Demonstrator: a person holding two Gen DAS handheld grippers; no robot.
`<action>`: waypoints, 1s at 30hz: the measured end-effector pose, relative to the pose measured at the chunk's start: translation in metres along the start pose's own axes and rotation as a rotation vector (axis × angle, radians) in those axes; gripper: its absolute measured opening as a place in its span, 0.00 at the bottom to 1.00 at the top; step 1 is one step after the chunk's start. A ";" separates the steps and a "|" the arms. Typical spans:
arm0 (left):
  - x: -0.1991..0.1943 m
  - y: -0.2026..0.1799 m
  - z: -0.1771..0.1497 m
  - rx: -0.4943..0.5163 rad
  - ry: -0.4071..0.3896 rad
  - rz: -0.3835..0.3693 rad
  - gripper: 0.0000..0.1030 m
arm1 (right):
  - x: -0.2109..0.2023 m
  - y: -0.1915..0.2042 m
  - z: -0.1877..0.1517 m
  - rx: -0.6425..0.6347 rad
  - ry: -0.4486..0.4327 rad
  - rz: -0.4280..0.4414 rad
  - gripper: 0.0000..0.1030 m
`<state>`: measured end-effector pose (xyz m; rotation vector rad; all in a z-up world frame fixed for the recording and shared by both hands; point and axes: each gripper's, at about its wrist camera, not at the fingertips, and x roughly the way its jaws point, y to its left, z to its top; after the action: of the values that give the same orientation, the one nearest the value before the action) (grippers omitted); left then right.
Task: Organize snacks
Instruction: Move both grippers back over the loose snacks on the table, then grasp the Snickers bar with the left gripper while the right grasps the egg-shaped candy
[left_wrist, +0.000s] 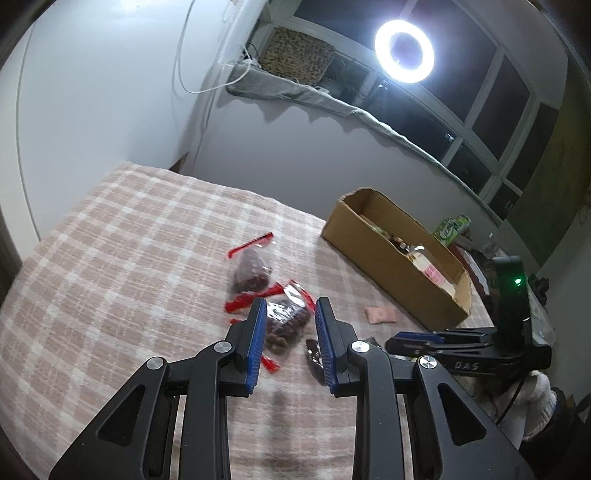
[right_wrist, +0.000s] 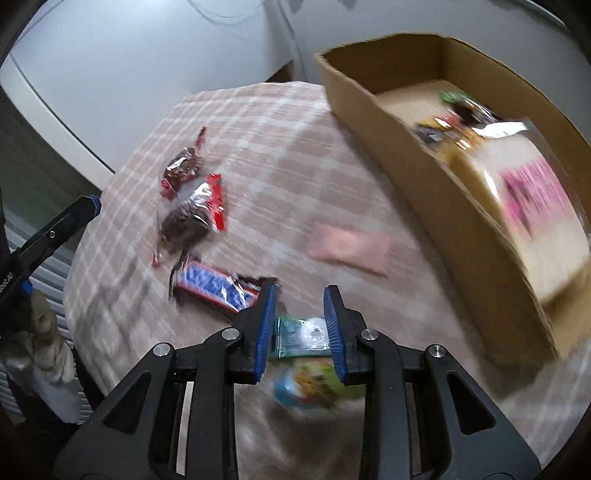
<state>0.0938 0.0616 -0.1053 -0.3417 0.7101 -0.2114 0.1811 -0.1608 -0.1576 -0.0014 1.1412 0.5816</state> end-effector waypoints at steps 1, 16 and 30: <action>0.001 -0.002 -0.001 0.004 0.004 -0.005 0.24 | -0.005 -0.003 -0.003 0.012 -0.006 0.008 0.27; 0.025 -0.043 -0.013 0.133 0.131 -0.076 0.24 | -0.062 -0.021 -0.047 0.003 -0.083 -0.068 0.36; 0.095 -0.048 0.004 0.170 0.350 -0.107 0.24 | -0.080 -0.040 -0.069 0.093 -0.143 -0.059 0.47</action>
<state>0.1634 -0.0105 -0.1417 -0.1804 1.0127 -0.4373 0.1163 -0.2494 -0.1304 0.0849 1.0250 0.4682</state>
